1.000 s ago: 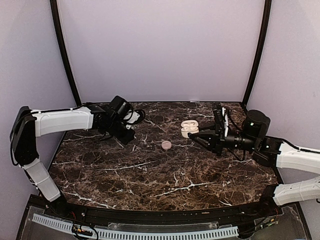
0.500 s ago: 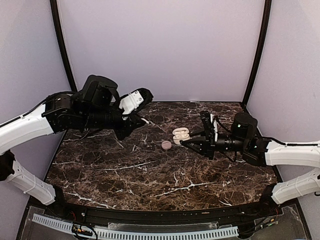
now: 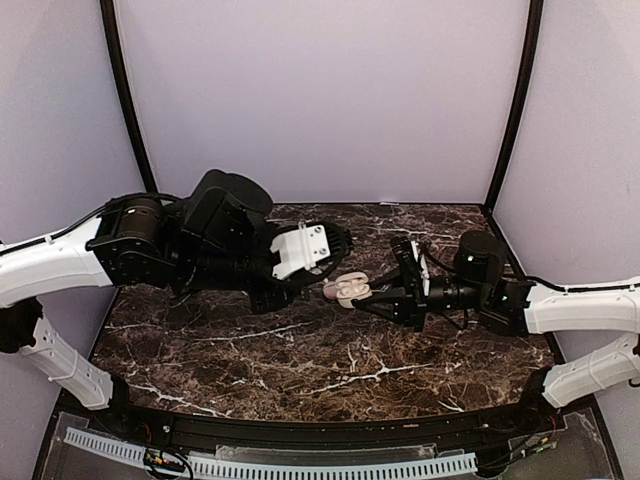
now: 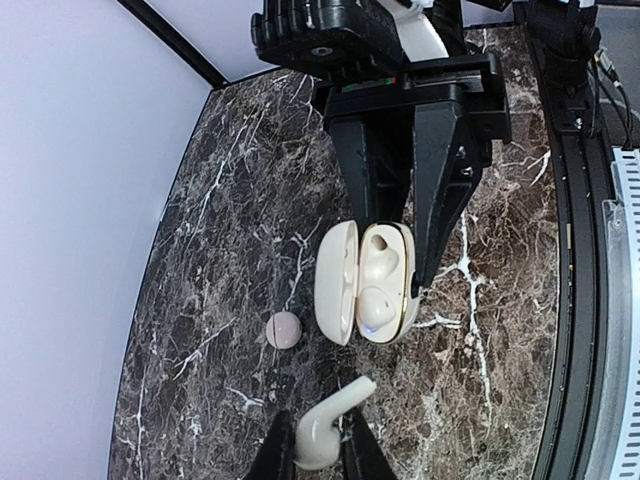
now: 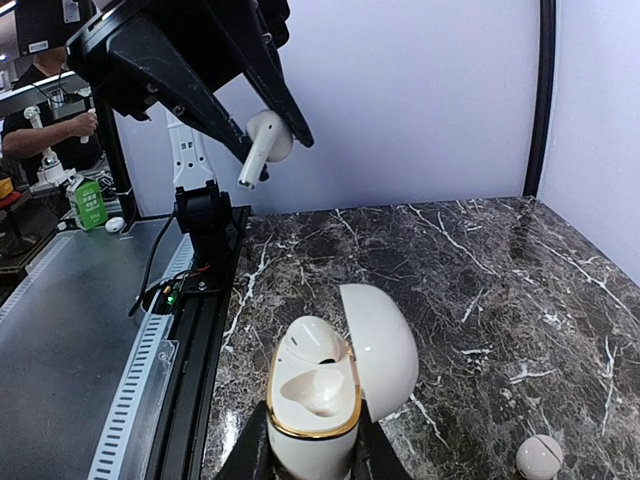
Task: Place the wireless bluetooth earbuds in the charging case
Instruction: Insert the right earbud into the right side groove of the charging case, then pick up the right earbud from the right side groove of the charging case.
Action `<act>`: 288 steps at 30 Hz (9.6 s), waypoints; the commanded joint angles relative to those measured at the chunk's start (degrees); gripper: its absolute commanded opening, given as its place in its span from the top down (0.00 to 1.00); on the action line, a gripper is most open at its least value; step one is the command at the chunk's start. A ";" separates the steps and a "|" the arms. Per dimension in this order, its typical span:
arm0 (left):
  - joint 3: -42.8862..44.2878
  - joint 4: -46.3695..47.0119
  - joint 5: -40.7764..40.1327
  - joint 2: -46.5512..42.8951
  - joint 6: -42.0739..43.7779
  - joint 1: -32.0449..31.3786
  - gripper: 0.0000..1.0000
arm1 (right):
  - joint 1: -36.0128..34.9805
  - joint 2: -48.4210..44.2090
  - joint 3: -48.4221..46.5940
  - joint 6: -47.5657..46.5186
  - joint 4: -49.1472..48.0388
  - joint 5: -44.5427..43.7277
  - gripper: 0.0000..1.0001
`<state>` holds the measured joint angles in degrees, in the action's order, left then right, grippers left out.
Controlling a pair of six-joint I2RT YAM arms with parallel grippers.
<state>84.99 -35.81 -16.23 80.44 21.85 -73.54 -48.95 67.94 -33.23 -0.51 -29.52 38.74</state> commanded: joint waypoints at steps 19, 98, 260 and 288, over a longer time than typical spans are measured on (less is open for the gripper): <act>7.18 -2.62 -8.24 7.84 2.27 -4.66 0.94 | -4.11 1.39 -2.78 -2.12 2.76 -5.33 1.00; 18.73 -13.18 -12.73 19.84 0.21 -5.52 0.95 | -5.27 -0.47 -2.53 0.88 0.94 -7.64 1.00; 6.01 10.64 13.97 10.32 -40.45 7.97 0.78 | -7.19 -4.40 0.29 -1.24 -5.90 -26.21 1.00; 8.52 8.05 13.47 12.47 -39.43 7.97 0.83 | -7.35 -4.35 0.15 -1.42 -6.08 -26.37 1.00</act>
<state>91.92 -26.79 -2.42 93.14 -18.22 -65.76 -55.64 64.60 -31.18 -1.48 -32.97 12.51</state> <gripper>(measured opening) 0.177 0.200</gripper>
